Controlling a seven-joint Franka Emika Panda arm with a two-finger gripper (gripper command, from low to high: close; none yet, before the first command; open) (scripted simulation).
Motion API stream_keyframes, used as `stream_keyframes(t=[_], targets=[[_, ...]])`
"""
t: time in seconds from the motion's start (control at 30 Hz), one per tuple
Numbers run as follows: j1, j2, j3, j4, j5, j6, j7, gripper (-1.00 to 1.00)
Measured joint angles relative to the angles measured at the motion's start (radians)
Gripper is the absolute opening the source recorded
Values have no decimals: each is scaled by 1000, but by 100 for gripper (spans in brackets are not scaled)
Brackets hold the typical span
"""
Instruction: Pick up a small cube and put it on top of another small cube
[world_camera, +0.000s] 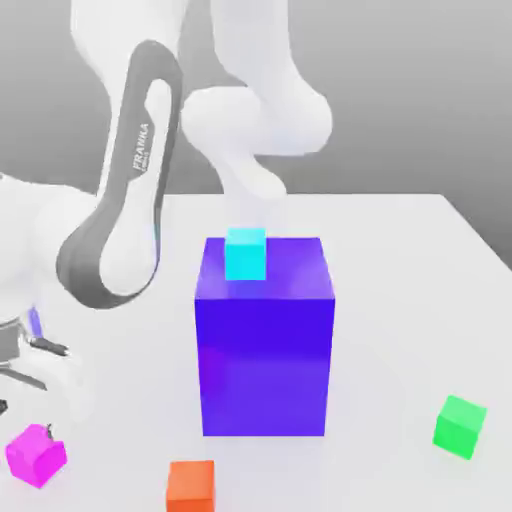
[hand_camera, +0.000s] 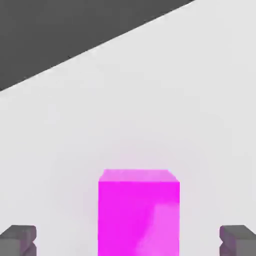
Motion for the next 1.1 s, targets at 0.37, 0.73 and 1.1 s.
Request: stream_keyframes(t=[0.37,0.73,1.1], targets=[[23,-53,-32,-14,-40,-39,29,-100],[311,-235,160,-120,-222,-107,-36,-100],[631,-224,428,-180,-438,-8,-117,100]])
